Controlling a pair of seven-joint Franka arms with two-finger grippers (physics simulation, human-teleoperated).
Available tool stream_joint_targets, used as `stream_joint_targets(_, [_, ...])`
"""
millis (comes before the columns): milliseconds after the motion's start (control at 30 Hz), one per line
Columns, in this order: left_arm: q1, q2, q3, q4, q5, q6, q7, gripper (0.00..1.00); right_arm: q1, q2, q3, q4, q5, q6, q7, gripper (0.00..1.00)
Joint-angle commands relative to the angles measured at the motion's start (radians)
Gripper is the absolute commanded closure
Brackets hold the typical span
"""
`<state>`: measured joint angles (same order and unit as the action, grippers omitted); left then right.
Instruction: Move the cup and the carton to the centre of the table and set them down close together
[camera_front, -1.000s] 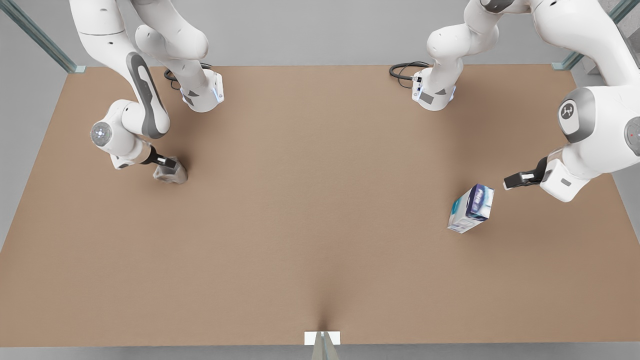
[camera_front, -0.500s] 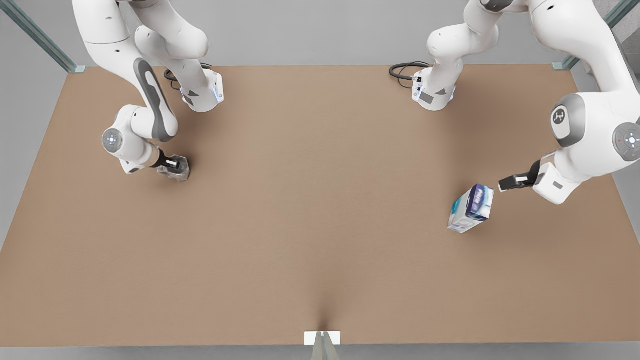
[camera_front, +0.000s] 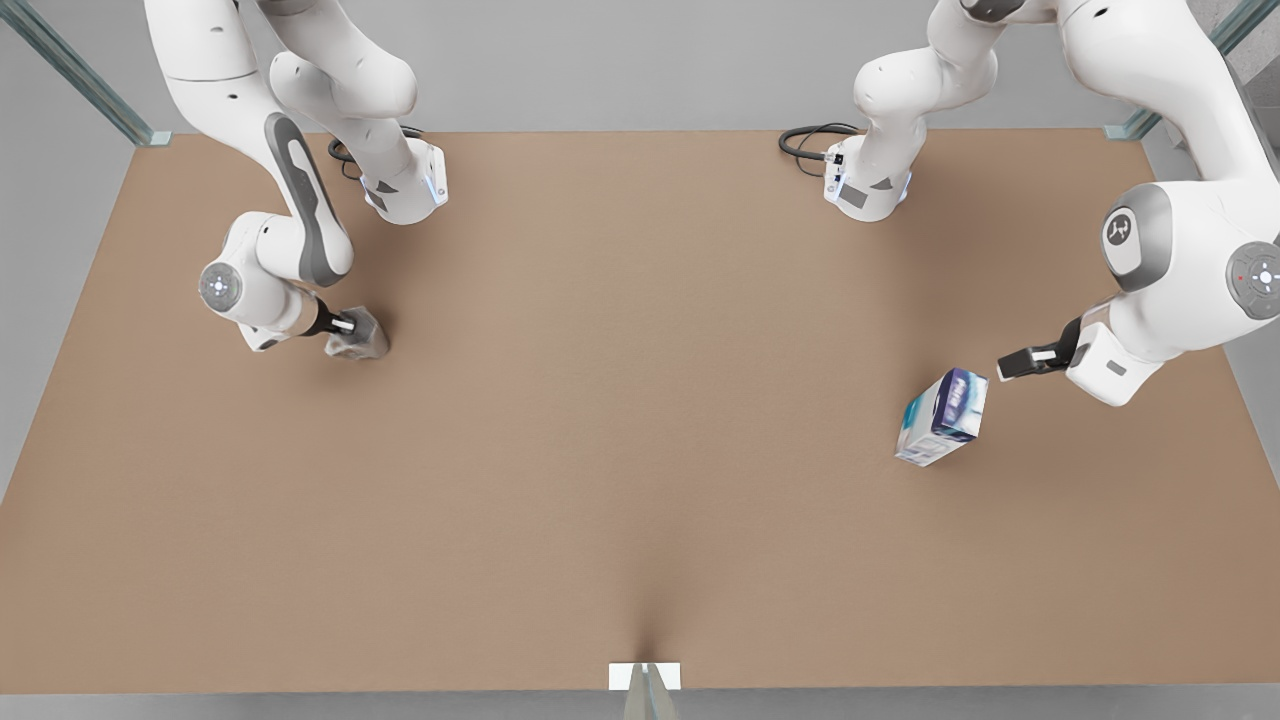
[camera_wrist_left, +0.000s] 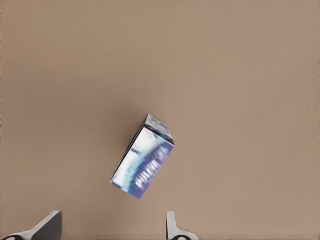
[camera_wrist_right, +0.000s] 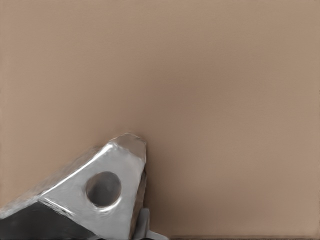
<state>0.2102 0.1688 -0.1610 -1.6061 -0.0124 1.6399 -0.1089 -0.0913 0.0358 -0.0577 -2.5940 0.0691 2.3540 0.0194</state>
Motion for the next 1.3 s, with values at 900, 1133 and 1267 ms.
stream_joint_targets(900, [0.008, 0.057, -0.075, -0.311, 0.092, 0.443, 0.354, 0.0, 0.627, 0.753, 0.084, 1.38, -0.017, -0.338, 0.646, 0.79])
stream_joint_targets(1133, [0.012, 0.087, -0.072, -0.311, 0.091, 0.443, 0.345, 0.0, 0.677, 1.029, 0.025, 1.747, -0.011, -0.444, 0.64, 0.79])
stream_joint_targets(1267, [0.014, 0.106, -0.071, -0.311, 0.091, 0.443, 0.345, 0.0, 0.677, 1.084, 0.035, 1.778, 0.0, -0.381, 0.637, 0.79])
